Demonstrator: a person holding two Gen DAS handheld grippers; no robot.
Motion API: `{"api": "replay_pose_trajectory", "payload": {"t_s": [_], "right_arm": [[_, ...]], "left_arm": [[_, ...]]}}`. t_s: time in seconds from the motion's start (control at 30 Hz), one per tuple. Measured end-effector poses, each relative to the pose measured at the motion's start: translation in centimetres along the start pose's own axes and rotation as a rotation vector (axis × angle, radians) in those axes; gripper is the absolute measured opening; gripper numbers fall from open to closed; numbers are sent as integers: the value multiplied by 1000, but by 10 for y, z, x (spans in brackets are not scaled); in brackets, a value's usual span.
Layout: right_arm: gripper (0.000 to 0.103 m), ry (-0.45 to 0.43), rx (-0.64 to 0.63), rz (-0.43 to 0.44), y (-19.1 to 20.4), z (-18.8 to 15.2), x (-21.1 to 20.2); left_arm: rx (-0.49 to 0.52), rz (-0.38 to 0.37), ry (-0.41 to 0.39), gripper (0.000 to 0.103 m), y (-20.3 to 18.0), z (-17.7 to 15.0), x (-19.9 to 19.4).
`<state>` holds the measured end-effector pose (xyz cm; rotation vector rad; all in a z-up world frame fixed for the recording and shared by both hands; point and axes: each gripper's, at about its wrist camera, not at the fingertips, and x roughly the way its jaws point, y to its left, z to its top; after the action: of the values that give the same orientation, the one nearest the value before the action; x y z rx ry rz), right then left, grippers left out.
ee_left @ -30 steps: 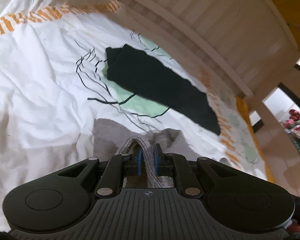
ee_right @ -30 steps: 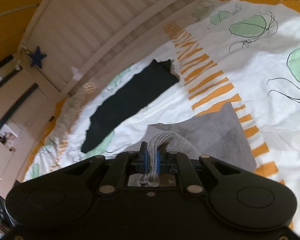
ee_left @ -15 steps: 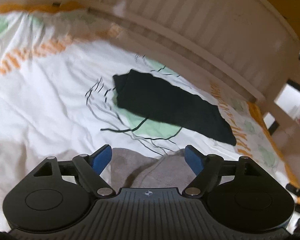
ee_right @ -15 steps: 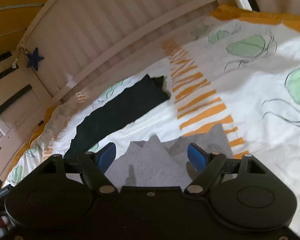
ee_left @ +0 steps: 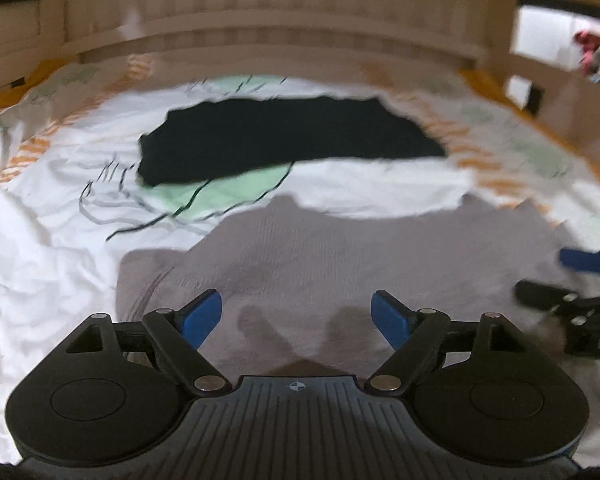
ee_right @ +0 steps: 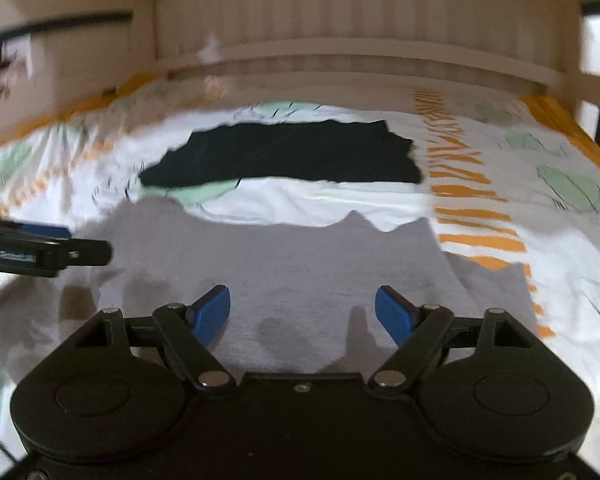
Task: Fold large clothes
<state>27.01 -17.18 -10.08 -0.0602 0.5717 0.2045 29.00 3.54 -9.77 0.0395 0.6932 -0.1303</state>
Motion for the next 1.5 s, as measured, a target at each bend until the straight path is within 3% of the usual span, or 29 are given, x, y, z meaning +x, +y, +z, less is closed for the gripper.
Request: {"api": "replay_pose_trajectory", "payload": {"t_s": [0.03,0.07,0.17,0.43,0.6,0.7,0.87,1.1,1.27,1.5], "right_arm": [[82,8,-13,-18,1,-1,5],[82,22,-20,-43,0,-2,12],[90,54,20,-68,-11,-11,29],[97,35,56,-55,-18,-23,29],[100,40,77,-18,-22,-19,24],[100,48,117,6,-28,-20,6],[101,4,259,14,-55,-34,-48],[102,20,518,-39,-110,-66,-99],[102,104,666,16,-130,-90,-97],[103,122,684,178,-117,-92,-83]], "left_arm": [[6,26,32,82,2,-2,8],[9,35,56,89,5,-5,16],[-36,17,42,102,16,-14,25],[-58,-2,9,103,18,-19,27],[-59,-65,79,102,27,-9,23],[-90,-67,73,101,35,-12,3],[-57,-32,34,101,45,-32,-40],[-173,-18,102,101,78,-62,-67],[-223,1,111,101,91,-75,-75],[-248,-60,148,102,89,-75,-56]]}}
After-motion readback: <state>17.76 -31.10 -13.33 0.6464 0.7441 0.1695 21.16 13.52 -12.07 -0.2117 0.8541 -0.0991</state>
